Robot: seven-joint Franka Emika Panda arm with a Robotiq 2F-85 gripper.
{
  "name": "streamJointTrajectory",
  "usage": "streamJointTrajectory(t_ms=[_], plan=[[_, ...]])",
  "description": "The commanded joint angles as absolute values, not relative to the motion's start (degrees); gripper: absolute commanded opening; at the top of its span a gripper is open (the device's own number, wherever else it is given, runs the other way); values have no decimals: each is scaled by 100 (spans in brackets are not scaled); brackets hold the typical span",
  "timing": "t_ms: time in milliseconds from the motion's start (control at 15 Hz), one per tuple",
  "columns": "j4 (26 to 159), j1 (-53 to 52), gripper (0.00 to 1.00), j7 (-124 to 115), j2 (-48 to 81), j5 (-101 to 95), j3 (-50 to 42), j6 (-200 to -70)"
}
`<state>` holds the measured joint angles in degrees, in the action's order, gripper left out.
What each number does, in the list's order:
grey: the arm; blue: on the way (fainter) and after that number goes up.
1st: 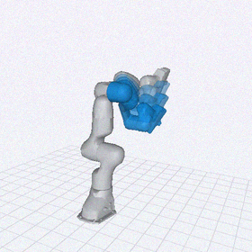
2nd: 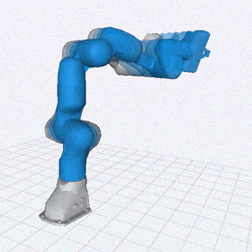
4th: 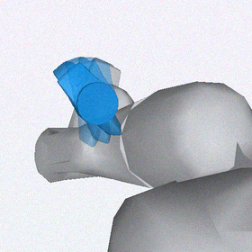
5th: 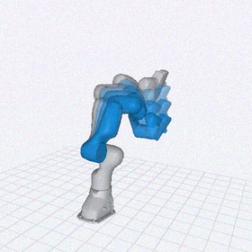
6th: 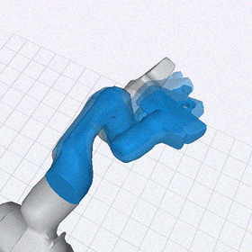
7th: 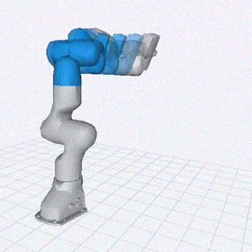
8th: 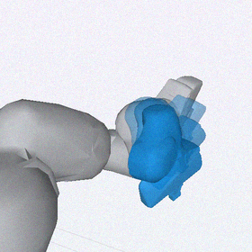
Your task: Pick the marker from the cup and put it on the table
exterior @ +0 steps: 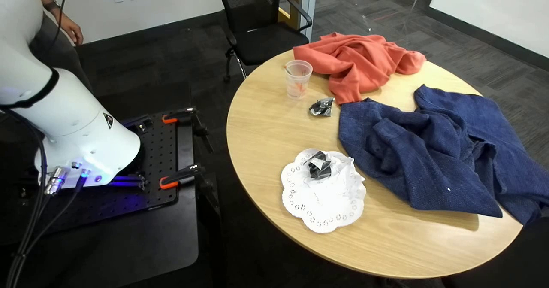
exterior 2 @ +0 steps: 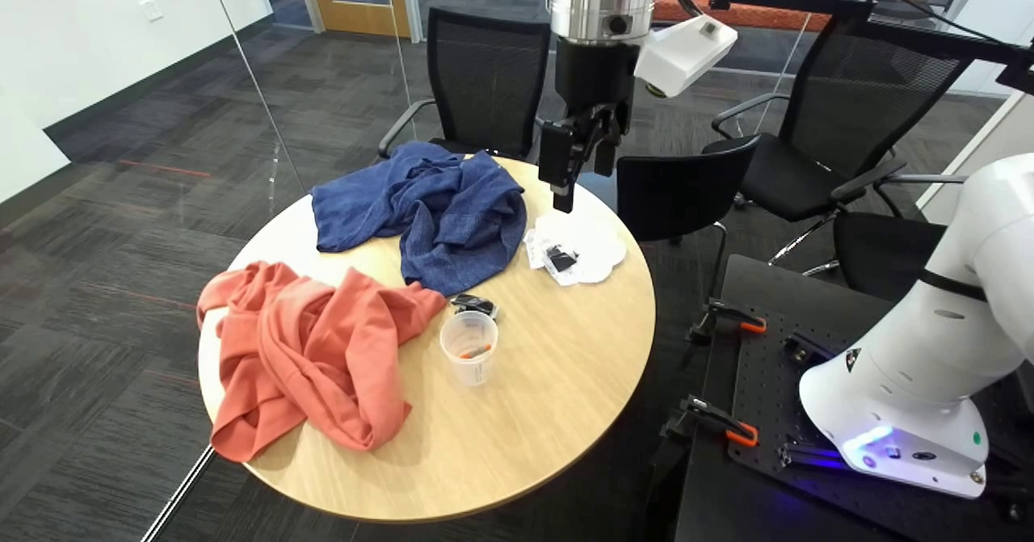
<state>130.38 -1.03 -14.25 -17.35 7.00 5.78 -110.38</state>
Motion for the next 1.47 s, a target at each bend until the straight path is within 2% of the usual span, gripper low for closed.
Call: streamJointTrajectory(t_ms=[0,600,1200,1400], plan=[[12847,-233,100,-1802,-1276,616,766,-11308],[12628,-555,100,-2876,103,237,1000,-12980],[11983,-832,100,-3092,1313,50,744,-13042],[12121,-869,100,-2936,1254,120,686,-13029]])
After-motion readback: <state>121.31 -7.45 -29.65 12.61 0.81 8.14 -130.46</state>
